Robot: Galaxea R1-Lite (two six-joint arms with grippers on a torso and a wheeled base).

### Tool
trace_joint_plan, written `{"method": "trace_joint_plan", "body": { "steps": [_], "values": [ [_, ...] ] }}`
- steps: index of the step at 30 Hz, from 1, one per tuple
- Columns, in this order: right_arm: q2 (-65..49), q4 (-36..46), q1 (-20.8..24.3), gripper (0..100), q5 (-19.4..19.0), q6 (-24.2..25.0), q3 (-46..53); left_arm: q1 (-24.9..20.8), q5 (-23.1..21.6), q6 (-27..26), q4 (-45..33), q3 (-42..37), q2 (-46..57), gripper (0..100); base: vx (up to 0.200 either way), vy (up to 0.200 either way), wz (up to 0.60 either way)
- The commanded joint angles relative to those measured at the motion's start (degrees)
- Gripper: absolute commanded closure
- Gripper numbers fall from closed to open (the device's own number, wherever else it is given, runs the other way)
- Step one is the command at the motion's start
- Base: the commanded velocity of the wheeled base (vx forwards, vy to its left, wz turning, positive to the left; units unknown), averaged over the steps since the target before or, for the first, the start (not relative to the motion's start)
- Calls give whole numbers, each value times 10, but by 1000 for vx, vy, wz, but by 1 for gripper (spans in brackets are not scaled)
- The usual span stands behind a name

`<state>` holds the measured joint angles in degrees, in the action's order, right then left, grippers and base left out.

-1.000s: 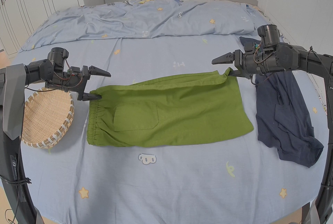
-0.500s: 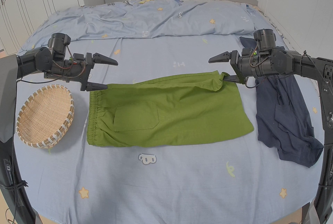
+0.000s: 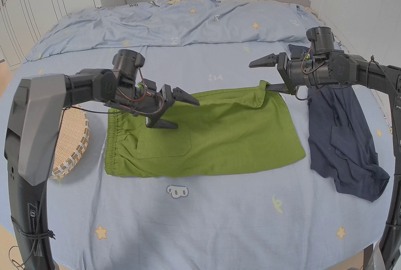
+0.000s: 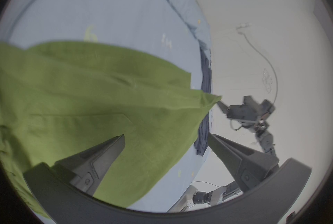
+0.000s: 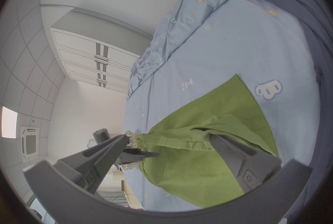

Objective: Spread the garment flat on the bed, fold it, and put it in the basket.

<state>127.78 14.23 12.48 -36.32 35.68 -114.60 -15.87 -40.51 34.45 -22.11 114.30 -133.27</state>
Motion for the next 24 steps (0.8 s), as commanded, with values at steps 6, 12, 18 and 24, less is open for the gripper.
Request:
{"method": "trace_joint_plan", "body": {
  "steps": [6,12,18,24],
  "values": [
    [-20,-8,2,0,3,-4,0,10,11,93,-3,3,-121,0,0,0,0],
    [-21,-10,-4,0,3,-14,18,44,4,127,-10,3,-123,0,0,0,0],
    [-40,-21,-11,0,-1,-29,54,42,-4,69,-106,3,-69,0,0,0,0],
    [-52,-61,-11,0,-2,-30,92,35,-19,33,-172,3,-36,0,0,0,0]
  ]
}}
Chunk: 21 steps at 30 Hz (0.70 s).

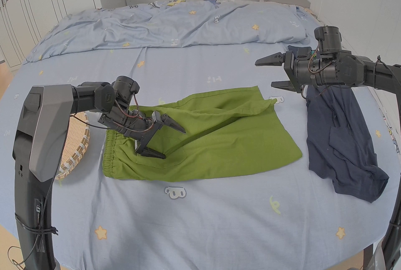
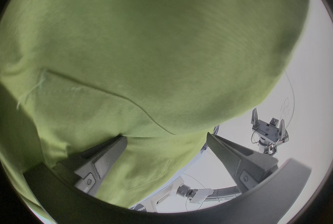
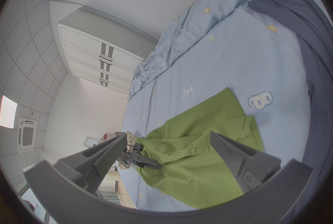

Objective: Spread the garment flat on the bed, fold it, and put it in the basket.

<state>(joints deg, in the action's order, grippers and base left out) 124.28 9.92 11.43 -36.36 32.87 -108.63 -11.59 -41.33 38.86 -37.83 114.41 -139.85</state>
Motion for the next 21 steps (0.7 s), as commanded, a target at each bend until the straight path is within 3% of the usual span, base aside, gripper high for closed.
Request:
{"method": "trace_joint_plan", "body": {
  "steps": [1,5,7,9,10,11,13,16,17,21],
  "values": [
    [-19,-21,0,0,-1,-2,38,-7,-11,-11,-16,2,34,0,0,0,0],
    [-36,-44,2,0,-2,-3,76,-5,-13,-19,-25,2,53,0,0,0,0],
    [-48,-60,3,0,-3,-9,98,-5,-20,-47,-46,2,70,0,0,0,0],
    [-62,-74,4,0,-4,-17,122,-5,-31,-121,-81,2,98,0,0,0,0],
    [-62,-74,4,0,-4,-17,122,-5,-31,-121,-81,2,98,0,0,0,0],
    [-76,-83,4,0,-7,-28,146,-8,-46,-201,-102,2,129,0,0,0,0],
    [-87,-89,4,0,-11,-41,163,-11,-46,-226,-97,2,154,0,0,0,0],
    [-113,-103,7,0,-10,-84,215,-12,-42,-256,-10,2,186,0,0,0,0],
    [-120,-106,7,0,-10,-93,232,-11,-40,-285,21,-2,189,0,0,0,0],
    [-156,-139,7,0,-10,-119,314,-10,-29,-447,130,-163,218,0,0,0,0]
  ]
}}
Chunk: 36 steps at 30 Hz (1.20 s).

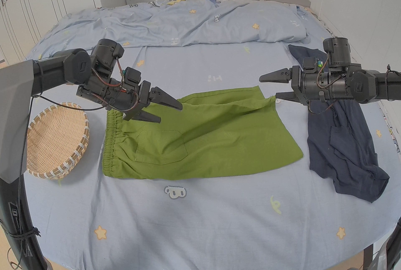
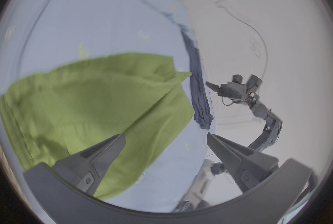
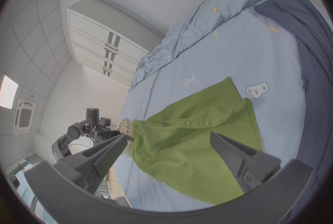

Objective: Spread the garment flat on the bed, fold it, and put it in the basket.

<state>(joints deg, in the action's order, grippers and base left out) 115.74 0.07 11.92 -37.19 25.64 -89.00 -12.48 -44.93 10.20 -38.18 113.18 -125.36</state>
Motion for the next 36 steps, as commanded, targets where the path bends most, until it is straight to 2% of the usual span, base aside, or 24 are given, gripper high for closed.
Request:
{"method": "trace_joint_plan", "body": {
  "steps": [1,2,5,8,9,13,20,24,25,26,31,36],
  "values": [
    [-70,-40,2,0,-2,-47,117,-1,7,-160,133,-151,73,0,0,0,0],
    [-84,-75,-1,0,-1,-57,161,-3,20,-161,203,-194,73,0,0,0,0],
    [-97,-125,-3,0,2,-56,213,-12,36,-119,281,-206,54,0,0,0,0],
    [-110,-158,-6,0,2,-52,251,-25,65,-84,313,-198,11,0,0,0,0],
    [-123,-178,-7,0,1,-51,275,-34,85,-54,330,-184,-9,0,0,0,0],
    [-139,-216,-10,0,0,-50,320,-57,105,16,348,-158,-26,0,0,0,0],
    [-148,-271,-30,0,-2,-50,364,-55,110,32,373,-103,-76,0,0,0,0],
    [-148,-285,-30,0,-2,-50,371,-54,143,71,376,-60,-100,0,0,0,0],
    [-155,-287,-29,0,-3,-51,374,-47,169,99,377,-28,-111,0,0,0,0],
    [-160,-287,-28,0,-3,-51,375,-41,173,108,377,-16,-113,0,0,0,0],
    [-165,-288,-25,0,-3,-51,380,-14,175,134,377,14,-119,0,0,0,0],
    [-172,-288,-27,0,-3,-52,384,-7,177,135,378,14,-138,0,0,0,0]
  ]
}}
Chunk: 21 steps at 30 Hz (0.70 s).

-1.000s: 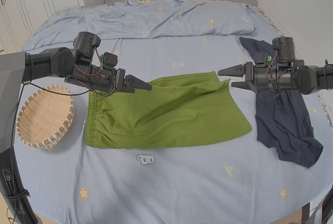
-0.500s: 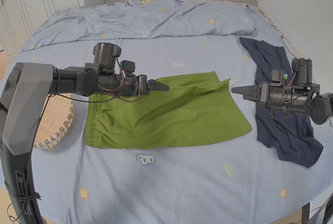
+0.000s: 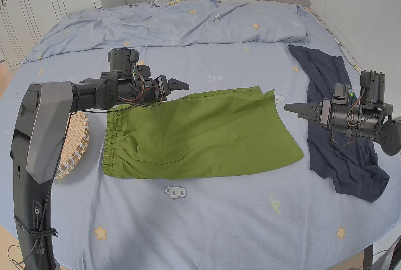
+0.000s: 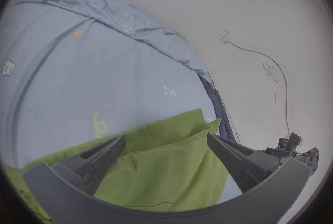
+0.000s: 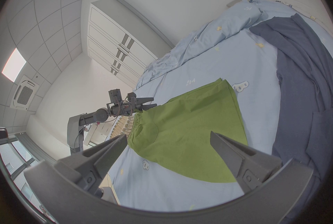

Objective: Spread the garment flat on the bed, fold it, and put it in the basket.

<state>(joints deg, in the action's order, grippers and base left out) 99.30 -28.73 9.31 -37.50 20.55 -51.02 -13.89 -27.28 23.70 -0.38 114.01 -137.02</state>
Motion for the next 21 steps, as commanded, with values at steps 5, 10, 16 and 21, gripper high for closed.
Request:
{"method": "trace_joint_plan", "body": {
  "steps": [5,10,16,21],
  "values": [
    [-8,-6,-3,0,0,0,5,6,0,0,-4,6,-12,0,0,0,0],
    [-9,-7,-3,0,0,0,4,9,3,1,2,-37,81,0,0,0,0],
    [-19,-7,-3,0,0,0,4,29,1,2,32,-150,179,0,0,0,0],
    [-22,-6,-11,0,-1,1,0,65,-4,41,119,-370,269,0,0,0,0]
  ]
}}
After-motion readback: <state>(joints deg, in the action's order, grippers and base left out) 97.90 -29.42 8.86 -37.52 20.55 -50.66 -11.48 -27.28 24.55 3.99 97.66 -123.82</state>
